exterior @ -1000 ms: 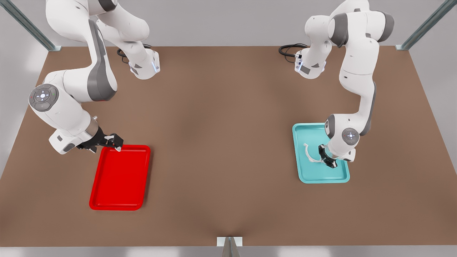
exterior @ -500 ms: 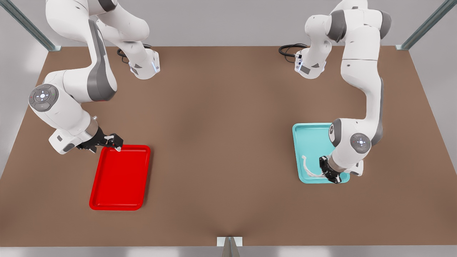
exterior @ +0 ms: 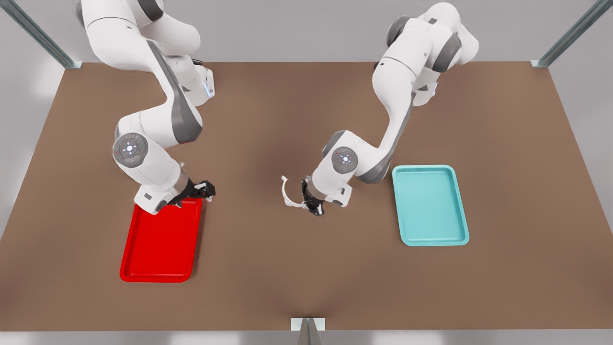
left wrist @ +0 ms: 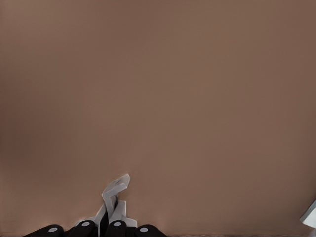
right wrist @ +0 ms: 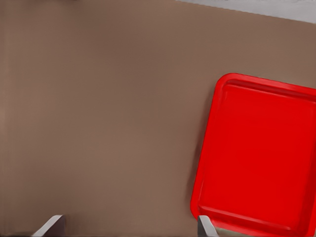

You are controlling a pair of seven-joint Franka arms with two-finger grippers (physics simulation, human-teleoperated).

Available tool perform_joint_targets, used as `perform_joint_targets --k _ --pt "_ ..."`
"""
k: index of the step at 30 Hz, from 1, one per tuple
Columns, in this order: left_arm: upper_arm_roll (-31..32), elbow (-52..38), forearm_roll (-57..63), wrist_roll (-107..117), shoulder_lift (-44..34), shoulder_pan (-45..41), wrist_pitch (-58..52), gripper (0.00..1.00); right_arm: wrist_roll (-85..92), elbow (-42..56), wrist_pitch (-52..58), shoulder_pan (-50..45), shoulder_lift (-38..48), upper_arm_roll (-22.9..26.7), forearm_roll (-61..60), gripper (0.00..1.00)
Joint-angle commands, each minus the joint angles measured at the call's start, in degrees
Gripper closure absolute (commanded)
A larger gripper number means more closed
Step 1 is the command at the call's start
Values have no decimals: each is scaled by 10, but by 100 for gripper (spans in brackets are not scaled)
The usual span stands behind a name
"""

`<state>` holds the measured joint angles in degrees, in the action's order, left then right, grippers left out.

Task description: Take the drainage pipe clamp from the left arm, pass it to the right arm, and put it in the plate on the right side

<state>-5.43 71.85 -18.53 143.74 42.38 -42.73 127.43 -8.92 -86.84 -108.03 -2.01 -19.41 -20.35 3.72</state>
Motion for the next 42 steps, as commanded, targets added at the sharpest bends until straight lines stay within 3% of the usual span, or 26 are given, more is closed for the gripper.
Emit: perform_joint_targets --k 1,5,15,27,29,31,38,42 --pt "1 -6 -1 370 5 -10 50 79 -146 4 -28 -33 -1 -11 1 0" --pt "7 -6 -2 375 12 -13 55 79 -206 9 -30 -52 -3 -45 3 0" --pt "9 -6 1 347 12 -18 54 79 -210 1 -95 -103 -63 -45 2 0" --pt "9 -6 1 347 12 -18 54 79 -208 -38 -104 -90 -74 -44 3 0" --pt "9 -6 1 347 12 -18 54 79 -208 -39 -104 -90 -74 -44 3 13" --pt "9 -6 0 348 12 -19 53 79 -208 -39 -104 -90 -74 -44 3 18" --pt "9 -6 -1 348 10 -19 51 79 -208 -58 -128 -90 -83 -44 3 18" --pt "9 -6 -1 348 10 -19 50 79 -208 -59 -128 -90 -84 -44 3 43"
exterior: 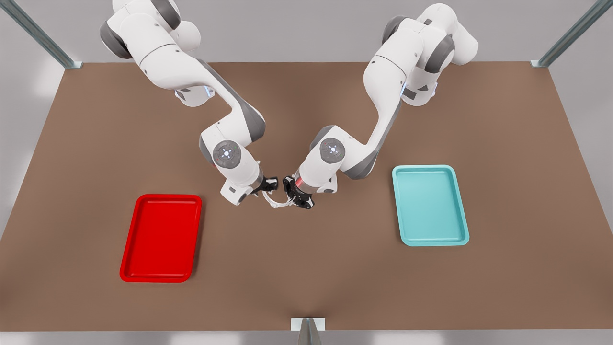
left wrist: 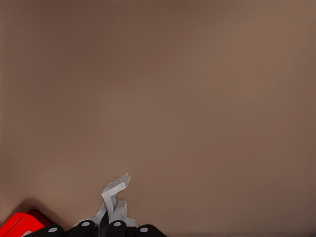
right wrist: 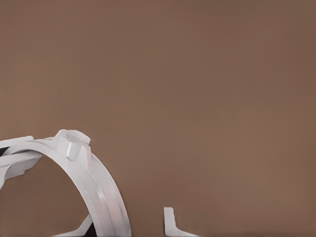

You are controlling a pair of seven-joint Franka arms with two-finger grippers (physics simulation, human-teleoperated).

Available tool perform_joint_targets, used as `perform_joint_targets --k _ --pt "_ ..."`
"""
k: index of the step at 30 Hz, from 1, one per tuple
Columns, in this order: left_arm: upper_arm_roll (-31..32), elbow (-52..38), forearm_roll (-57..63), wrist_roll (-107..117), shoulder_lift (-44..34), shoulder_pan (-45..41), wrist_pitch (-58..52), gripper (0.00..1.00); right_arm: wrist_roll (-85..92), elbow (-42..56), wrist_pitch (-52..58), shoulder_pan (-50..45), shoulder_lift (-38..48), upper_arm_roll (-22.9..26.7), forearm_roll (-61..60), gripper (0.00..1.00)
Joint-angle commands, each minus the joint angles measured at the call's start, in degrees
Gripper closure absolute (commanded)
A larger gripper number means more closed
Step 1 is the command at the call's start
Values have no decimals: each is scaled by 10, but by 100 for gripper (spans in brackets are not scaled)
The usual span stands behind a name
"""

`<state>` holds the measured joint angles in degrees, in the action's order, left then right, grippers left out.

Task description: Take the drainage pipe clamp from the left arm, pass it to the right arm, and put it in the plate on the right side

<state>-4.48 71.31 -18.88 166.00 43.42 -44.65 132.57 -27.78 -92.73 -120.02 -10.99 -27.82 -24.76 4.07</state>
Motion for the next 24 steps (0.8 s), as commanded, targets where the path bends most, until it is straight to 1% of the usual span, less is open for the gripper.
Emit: perform_joint_targets --k 1,3,4,5,6,8,12,13,15,16,17,19,20,21,22,24 --pt "0 0 2 125 -1 0 -1 79 -19 0 -8 0 0 0 0 49" --pt "0 0 2 125 -1 0 -1 79 -19 0 -8 1 0 0 0 73" --pt "0 0 2 124 -1 0 -1 79 -19 0 -9 1 0 0 0 76" --pt "-1 0 2 123 -1 1 -1 3 -19 0 -8 1 0 0 0 78" --pt "-1 0 2 123 -1 1 -1 0 -19 0 -8 1 0 0 0 79" --pt "-1 0 5 123 -6 1 -6 0 -16 0 -6 9 1 0 0 79" --pt "-2 0 7 99 -55 5 -77 0 -12 -17 -3 21 8 0 1 79" --pt "-2 0 7 92 -65 6 -87 0 -12 -20 -6 31 8 0 27 79" --pt "1 0 4 35 -79 29 -125 0 -11 -24 -6 66 12 0 46 79" --pt "-1 0 2 -39 -89 51 -162 0 -3 -25 -4 82 15 0 54 79" --pt "1 0 2 -148 -96 82 -202 0 11 -40 -7 101 20 0 55 79" --pt "-3 0 6 -460 -110 171 -295 0 55 -66 -19 148 23 -1 61 79" --pt "-4 0 7 -595 -112 211 -314 0 72 -74 -26 163 23 -1 64 79" --pt "-5 0 8 -781 -114 268 -331 0 84 -109 -54 192 27 -3 85 79" --pt "-10 0 33 -958 -121 309 -333 0 87 -138 -87 213 29 -5 104 78" --pt "-10 0 84 -1340 -158 366 -385 0 101 -172 -145 258 18 -4 147 78"
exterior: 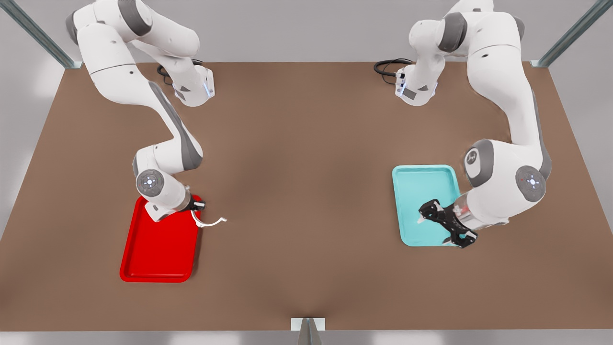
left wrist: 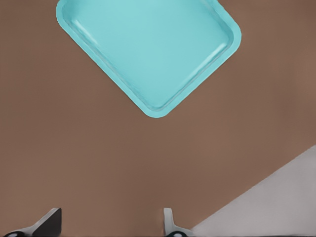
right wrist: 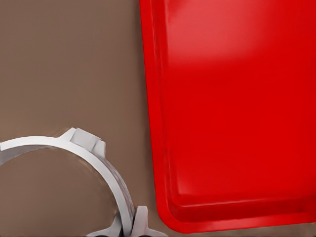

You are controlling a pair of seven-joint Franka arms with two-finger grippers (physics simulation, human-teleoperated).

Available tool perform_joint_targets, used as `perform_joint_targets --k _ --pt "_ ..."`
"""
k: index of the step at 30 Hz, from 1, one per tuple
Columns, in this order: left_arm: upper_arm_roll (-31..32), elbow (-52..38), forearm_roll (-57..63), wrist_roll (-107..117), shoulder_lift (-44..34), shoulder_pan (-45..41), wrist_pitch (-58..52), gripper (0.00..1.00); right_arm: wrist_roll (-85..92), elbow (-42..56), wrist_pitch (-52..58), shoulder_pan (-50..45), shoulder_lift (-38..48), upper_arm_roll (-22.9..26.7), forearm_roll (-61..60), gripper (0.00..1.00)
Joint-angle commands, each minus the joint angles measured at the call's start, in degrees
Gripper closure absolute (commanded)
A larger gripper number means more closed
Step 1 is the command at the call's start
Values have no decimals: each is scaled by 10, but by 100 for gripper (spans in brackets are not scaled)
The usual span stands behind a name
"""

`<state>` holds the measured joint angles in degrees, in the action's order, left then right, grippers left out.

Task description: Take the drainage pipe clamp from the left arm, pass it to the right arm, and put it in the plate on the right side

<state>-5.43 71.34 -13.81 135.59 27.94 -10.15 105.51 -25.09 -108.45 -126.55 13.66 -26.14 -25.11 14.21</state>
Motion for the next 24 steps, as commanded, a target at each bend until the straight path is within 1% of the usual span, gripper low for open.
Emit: perform_joint_targets --k 1,2,3,4,5,8,9,10,11,12,13,14,15,16,17,18,19,20,21,22,23,24 --pt "0 0 64 -1156 -38 24 -138 0 94 -14 -86 34 -13 0 49 78" --pt "9 70 75 -1252 -125 43 -133 0 145 -8 -104 71 -37 1 49 78" --pt "9 121 95 -1312 -177 44 -120 0 182 -4 -125 95 -56 1 49 78" --pt "9 126 110 -1315 -182 31 -121 0 205 9 -133 106 -69 7 49 77" --pt "10 117 139 -1314 -171 20 -123 0 231 23 -134 123 -88 7 49 76" --pt "12 73 146 -1312 -95 -3 -125 0 232 26 -140 132 -97 9 49 74" --pt "12 73 146 -1313 -87 -3 -120 0 232 26 -140 132 -100 9 49 72" --pt "12 73 146 -1313 -87 -2 -119 0 242 27 -140 135 -103 10 49 58" --pt "12 73 146 -1315 -86 -3 -119 0 242 26 -140 134 -103 10 49 39" --pt "12 71 146 -1314 -83 -3 -116 0 240 27 -139 133 -102 10 49 15" --pt "13 63 145 -1313 -78 -3 -118 0 241 28 -136 133 -95 7 49 0" --pt "14 61 145 -1314 -74 -3 -116 0 244 37 -120 141 -76 1 49 0" --pt "14 47 145 -1322 -64 -7 -116 0 236 39 -78 142 -37 -20 47 0" --pt "14 47 145 -1322 -63 -7 -116 0 209 81 11 142 5 -55 35 0" --pt "14 47 144 -1322 -62 -7 -116 0 206 180 146 146 25 -94 6 0" --pt "14 47 144 -1323 -62 -7 -116 0 204 272 249 131 27 -99 -13 0" --pt "14 47 144 -1341 -62 -7 -116 0 212 313 299 59 58 -43 -15 0" --pt "14 46 143 -1341 -61 -7 -116 0 253 354 356 -43 97 94 -57 0" --pt "14 46 143 -1341 -60 -7 -116 0 283 317 357 -148 141 236 -110 0" --pt "14 46 143 -1341 -60 -7 -116 0 279 301 354 -175 144 259 -115 0" --pt "15 46 142 -1341 -60 -8 -117 0 276 263 324 -182 142 258 -114 0" --pt "14 46 142 -1341 -60 -8 -117 0 273 256 316 -181 145 255 -115 0"
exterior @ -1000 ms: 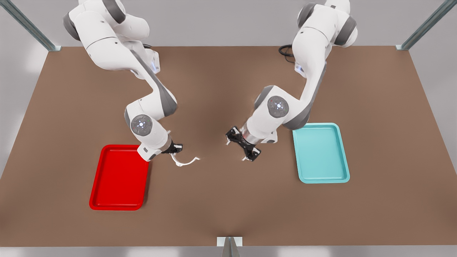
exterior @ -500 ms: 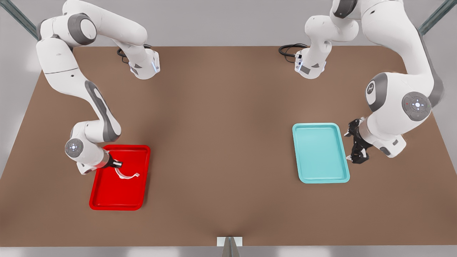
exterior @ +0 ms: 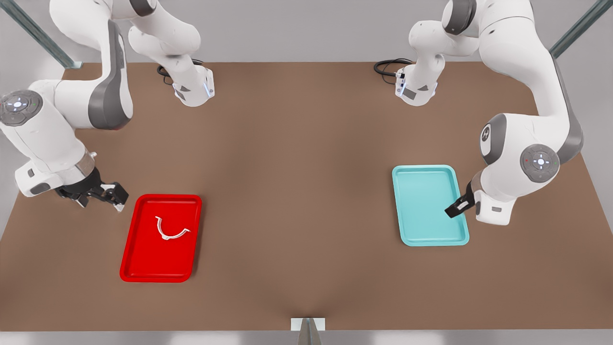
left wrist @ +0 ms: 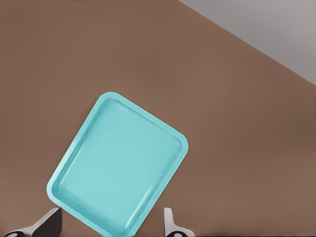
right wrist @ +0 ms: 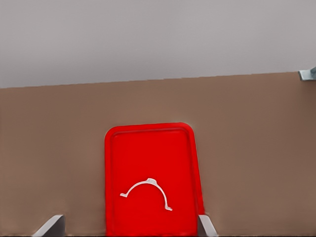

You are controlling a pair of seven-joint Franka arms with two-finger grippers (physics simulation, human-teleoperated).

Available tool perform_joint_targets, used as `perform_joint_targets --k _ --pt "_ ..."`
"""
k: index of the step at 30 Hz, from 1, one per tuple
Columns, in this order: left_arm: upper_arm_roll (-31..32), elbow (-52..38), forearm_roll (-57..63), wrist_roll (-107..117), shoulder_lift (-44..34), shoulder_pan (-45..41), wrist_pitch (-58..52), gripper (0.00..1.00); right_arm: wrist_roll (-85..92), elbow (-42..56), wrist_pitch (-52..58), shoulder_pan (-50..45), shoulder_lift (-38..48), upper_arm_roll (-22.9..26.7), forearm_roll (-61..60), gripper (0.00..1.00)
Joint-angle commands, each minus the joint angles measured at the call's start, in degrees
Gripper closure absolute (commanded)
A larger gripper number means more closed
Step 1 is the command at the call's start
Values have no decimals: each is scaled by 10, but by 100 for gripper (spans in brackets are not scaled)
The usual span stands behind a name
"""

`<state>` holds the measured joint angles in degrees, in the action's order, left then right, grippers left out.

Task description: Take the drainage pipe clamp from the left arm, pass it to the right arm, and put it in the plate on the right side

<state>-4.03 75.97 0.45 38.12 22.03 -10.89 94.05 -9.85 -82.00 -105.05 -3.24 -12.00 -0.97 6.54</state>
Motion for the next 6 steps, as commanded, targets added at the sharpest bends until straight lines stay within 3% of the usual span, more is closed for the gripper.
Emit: perform_joint_targets --k 1,6 --pt "1 0 0 -366 -1 0 -4 0 115 -28 101 -12 17 6 -38 0" --pt "0 0 0 -366 -1 -5 -6 0 86 -34 98 -12 20 -11 -36 0"
